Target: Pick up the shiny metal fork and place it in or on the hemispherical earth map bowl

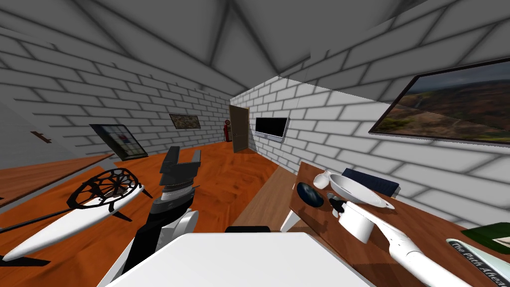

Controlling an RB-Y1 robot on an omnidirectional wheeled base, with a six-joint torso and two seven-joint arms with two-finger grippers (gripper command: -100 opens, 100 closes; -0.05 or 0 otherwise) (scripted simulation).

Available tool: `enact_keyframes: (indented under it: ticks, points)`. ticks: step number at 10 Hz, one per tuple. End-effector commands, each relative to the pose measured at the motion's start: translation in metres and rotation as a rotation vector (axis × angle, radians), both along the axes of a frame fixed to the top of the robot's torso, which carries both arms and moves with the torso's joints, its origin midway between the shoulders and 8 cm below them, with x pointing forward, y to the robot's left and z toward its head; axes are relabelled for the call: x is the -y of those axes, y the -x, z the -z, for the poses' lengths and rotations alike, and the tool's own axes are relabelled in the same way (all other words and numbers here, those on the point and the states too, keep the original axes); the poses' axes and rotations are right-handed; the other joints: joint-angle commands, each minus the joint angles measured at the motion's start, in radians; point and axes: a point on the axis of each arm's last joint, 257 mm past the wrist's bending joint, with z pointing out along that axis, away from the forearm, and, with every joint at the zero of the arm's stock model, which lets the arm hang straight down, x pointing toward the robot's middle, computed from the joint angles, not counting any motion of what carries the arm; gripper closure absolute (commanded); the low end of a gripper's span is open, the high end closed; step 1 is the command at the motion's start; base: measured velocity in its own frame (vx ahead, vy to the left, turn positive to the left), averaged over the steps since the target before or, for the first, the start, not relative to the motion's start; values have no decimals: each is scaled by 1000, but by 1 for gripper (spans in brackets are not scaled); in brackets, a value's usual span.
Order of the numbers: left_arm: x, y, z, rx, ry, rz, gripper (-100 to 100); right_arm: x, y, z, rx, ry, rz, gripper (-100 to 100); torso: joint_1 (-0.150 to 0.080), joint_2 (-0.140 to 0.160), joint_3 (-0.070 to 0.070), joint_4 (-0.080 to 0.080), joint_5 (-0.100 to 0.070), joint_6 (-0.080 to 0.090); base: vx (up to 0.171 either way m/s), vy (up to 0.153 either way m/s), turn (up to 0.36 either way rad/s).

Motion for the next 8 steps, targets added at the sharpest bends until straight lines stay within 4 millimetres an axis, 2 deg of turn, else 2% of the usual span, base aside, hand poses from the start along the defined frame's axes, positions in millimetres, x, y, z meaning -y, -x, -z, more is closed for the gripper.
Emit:
enact_keyframes:
  ticks: [1, 4, 8]
  points:
    - [0, 0, 0, 0, 0, 0, 0, -4, -2, -10, 3, 1, -5, 100, 0, 0, 0, 0, 0, 0, 76, 71, -19]
    - [0, 0, 0, 0, 0, 0, 0, -14, -1, -19, -5, -11, -7, 100, -2, 0, 0, -1, 0, 1, 82, 46, -23]
    - [0, 0, 0, 0, 0, 0, 0, -28, 14, -17, -42, -48, 5, 100, -4, -1, -2, -2, -1, 1, 88, 28, 0]
